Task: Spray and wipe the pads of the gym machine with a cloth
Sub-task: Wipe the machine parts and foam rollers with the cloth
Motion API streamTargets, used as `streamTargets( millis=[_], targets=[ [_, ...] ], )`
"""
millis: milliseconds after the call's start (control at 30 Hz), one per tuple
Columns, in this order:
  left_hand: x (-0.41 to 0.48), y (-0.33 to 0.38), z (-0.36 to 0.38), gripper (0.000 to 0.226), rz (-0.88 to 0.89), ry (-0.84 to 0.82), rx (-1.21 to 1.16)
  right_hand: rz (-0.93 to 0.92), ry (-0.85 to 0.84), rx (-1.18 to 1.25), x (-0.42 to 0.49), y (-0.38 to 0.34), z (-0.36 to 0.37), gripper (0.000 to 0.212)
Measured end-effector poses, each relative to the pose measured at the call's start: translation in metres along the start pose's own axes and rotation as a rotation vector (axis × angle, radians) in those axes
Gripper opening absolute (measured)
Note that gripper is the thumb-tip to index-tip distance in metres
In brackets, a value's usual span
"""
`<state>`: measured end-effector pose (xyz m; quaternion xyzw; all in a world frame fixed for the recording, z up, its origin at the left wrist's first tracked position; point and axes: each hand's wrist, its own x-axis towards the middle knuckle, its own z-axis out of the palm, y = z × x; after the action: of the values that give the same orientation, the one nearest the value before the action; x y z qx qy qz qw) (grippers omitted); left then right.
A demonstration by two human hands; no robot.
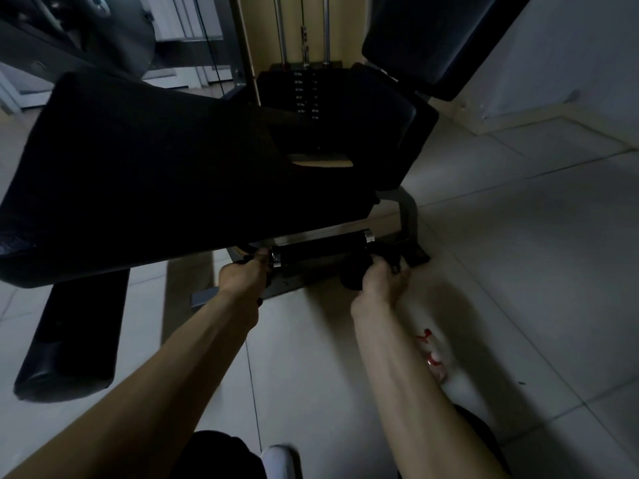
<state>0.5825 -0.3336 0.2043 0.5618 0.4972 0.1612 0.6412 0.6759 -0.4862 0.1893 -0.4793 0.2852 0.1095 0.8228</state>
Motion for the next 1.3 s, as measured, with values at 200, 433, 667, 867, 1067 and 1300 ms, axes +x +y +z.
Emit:
streamTargets(
  millis=[200, 433, 667, 867, 1067, 1300],
  targets=[
    [0.002, -0.001, 0.000, 0.035, 0.031, 0.002, 0.015, 0.093, -0.175, -0.137, -0.051, 0.055, 0.040, 0.045],
    [0.002, -0.002, -0.004, 0.040, 0.047, -0.043, -0.025, 0.193, -0.241, -0.118, -0.040, 0.063, 0.023, 0.017],
    [-0.006, -0.001, 0.002, 0.029, 0.114, -0.041, 0.005, 0.310, -0.401, 0.085, -0.023, 0.039, 0.028, 0.030],
    [-0.002, 0.000, -0.002, 0.027, 0.132, -0.072, 0.013, 0.018, -0.440, -0.535, -0.029, 0.036, -0.001, 0.029],
    [0.002, -0.001, -0.010, 0.038, 0.104, -0.113, 0.015, -0.834, -0.179, -0.714, 0.014, -0.056, -0.018, 0.024],
    [-0.007, 0.004, -0.013, 0.040, 0.111, -0.100, 0.025, -1.095, -0.784, -1.888, 0.013, -0.064, 0.054, 0.022]
  ],
)
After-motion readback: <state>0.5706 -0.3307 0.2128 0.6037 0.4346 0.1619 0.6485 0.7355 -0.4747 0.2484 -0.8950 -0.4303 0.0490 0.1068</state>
